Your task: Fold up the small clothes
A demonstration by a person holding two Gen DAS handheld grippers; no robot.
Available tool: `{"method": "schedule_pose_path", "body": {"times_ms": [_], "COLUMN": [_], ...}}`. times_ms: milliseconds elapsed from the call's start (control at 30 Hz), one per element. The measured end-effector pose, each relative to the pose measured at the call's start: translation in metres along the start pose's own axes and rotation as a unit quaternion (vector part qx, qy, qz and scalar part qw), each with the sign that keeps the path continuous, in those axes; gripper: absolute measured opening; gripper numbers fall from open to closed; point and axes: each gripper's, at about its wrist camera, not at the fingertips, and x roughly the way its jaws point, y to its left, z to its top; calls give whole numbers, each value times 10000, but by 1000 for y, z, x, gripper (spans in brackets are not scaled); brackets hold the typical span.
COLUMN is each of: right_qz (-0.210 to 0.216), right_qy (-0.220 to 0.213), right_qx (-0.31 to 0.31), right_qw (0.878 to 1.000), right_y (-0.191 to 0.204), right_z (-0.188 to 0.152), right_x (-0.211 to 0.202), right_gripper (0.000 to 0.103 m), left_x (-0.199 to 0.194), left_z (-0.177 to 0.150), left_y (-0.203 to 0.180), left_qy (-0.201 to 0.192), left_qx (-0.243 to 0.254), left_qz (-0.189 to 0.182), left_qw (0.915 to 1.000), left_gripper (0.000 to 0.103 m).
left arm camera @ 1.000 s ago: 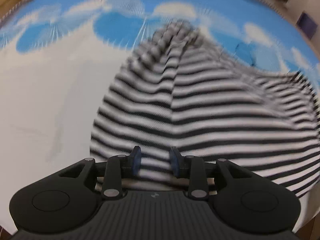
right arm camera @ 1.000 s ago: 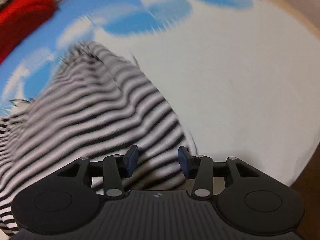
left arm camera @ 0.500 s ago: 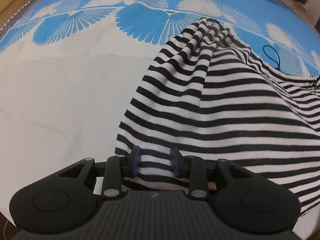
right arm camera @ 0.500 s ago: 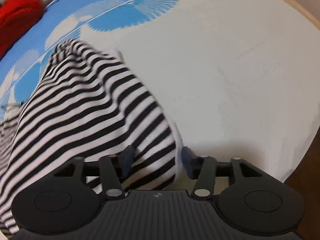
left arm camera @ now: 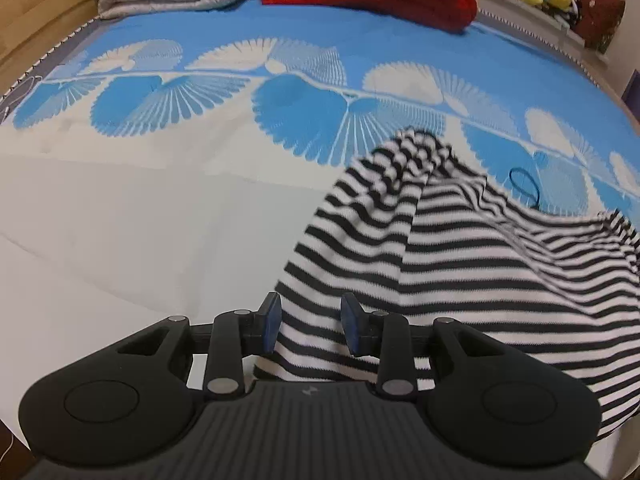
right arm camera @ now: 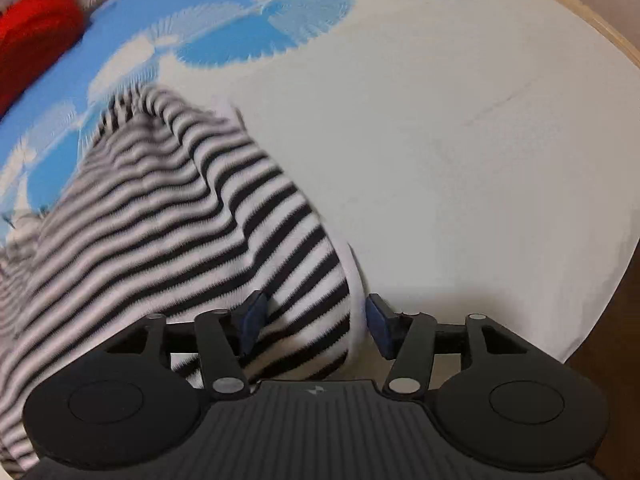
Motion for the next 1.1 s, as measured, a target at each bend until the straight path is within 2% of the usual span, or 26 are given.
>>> {"method": "schedule_pose_path", "body": {"times_ms": [100,200,267,300,433,533,600,667,733,800,900,1000,1100], "right_qz": [126,-12,-116,-138,40,531,875,1092,986,636,898,937,938], "right_qy": [-398,137,113,-12,-973,-1490,-1795,-2132,-2382,-2096,-1566,-1627,-1713], "right_qx": [-292,-29,156,115,-243,-314,-450,-527,-653,-651,-271,-558,-862], "right_qw": [9987,9999,9997,9998,9950,9869,9788,9695,9640,9735,9832,9806,9769], "right_y": [10,5,2,6,35,56,69,76,78,77,65,68,69], "right_z": [1,-4,-3,-1,9,18,22,23,19,21,32,34,31], "right_x": [-13,4,1,-6,-59,-106,-129,-139,-131,-112,-85,-87,-88], "right_gripper": [57,57,57,57,57,59,65,68,68,68,67,67,67], "left_x": [-7,-11,-12,-12,-16,-18,-18,-20,-22,-23,-29,-35,-34], "left_z": [3,4,4,4,5,4,4,2,-1,-4,-11,-23,-38], "left_y": [5,10,15,17,28,37,43,49,54,58,66,72,75], "left_qy": [-74,-117,-125,-124,-180,-151,-114,-77,-2,89,227,411,715], "left_qx": [-13,-28,-36,-59,-187,-305,-416,-540,-686,-830,-1130,-1445,-1843], "left_qz": [-1,-14,-7,-13,-35,-68,-111,-187,-326,-441,-600,-714,-955], "left_qw": [10000,9999,9999,9999,9997,9994,9990,9983,9971,9955,9915,9861,9756], "left_gripper": [36,36,36,36,36,36,36,36,36,36,36,36,36]}}
